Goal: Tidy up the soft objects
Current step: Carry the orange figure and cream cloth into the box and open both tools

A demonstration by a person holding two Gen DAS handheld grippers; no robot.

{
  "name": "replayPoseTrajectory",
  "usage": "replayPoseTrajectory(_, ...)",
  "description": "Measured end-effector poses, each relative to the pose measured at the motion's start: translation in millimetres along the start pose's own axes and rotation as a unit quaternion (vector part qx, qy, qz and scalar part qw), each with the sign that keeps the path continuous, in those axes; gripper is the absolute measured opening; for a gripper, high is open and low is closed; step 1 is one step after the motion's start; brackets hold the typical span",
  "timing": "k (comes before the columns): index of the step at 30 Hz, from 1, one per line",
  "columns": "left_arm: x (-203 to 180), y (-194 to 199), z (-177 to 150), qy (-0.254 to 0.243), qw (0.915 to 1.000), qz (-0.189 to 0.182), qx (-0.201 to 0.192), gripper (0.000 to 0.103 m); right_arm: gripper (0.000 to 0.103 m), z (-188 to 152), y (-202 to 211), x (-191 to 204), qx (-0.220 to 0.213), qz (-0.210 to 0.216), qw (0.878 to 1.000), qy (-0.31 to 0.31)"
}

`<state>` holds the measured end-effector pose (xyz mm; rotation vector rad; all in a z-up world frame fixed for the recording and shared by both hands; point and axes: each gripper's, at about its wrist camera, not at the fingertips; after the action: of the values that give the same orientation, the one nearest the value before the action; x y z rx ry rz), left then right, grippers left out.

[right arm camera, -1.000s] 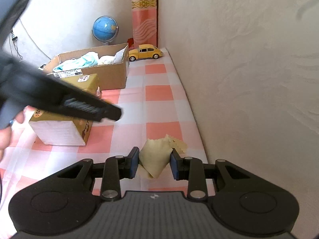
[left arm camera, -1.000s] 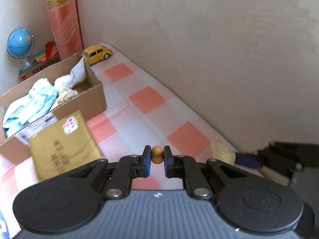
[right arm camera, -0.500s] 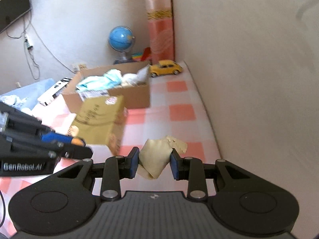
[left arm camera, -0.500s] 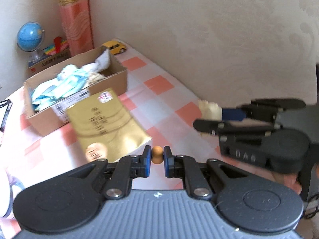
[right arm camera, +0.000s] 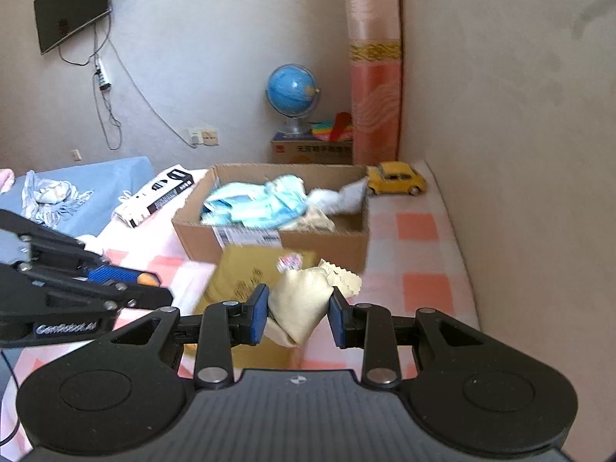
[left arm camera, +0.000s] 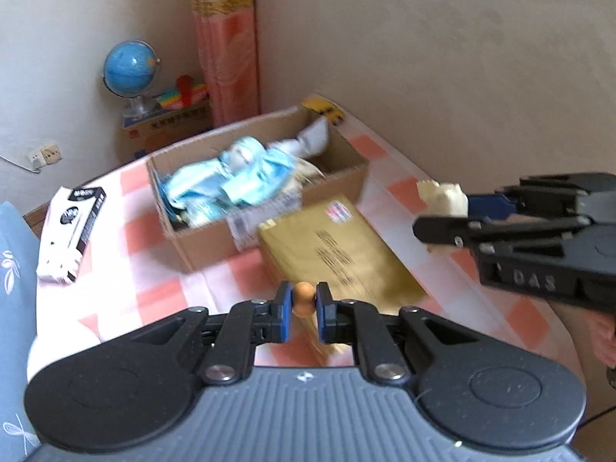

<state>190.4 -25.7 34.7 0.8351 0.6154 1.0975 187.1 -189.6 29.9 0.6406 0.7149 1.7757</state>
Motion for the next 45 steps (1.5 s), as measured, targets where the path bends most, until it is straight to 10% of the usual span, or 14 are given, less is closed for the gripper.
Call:
replayPoseTrajectory(15, 53.9, -62.1, 74.5, 0.023, 0.9984, 0.051, -0.011, 0.013, 0.037, 46.2, -47.0, 2.9, 0.009, 0.0, 1.0, 0.026)
replayPoseTrajectory(20, 61.2, -72.1, 82.6, 0.031, 0.9983, 0.048, -0.01, 0.07, 0.037, 55.1, -58.5, -1.6, 0.014, -0.01, 0.999, 0.032)
replayPoseTrajectory(22, 58.2, -69.0, 80.4, 0.022, 0.9977, 0.06, -0.023, 0.077, 0.037, 58.5, -63.0, -4.6, 0.014, -0.011, 0.999, 0.029)
replayPoseTrajectory(45, 42.9, -17.6, 52.4, 0.027, 0.9962, 0.051, -0.065, 0.095, 0.037, 78.0, -65.5, -8.8, 0.005, -0.017, 1.0, 0.021)
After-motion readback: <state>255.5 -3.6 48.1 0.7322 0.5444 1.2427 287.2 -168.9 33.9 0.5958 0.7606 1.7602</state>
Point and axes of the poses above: each gripper's, at about its wrist camera, not at the fingertips, and y roughly against the way its jaws point, x to its left, z to its top, and after that the axes turned 6 degrees about x, right-handed
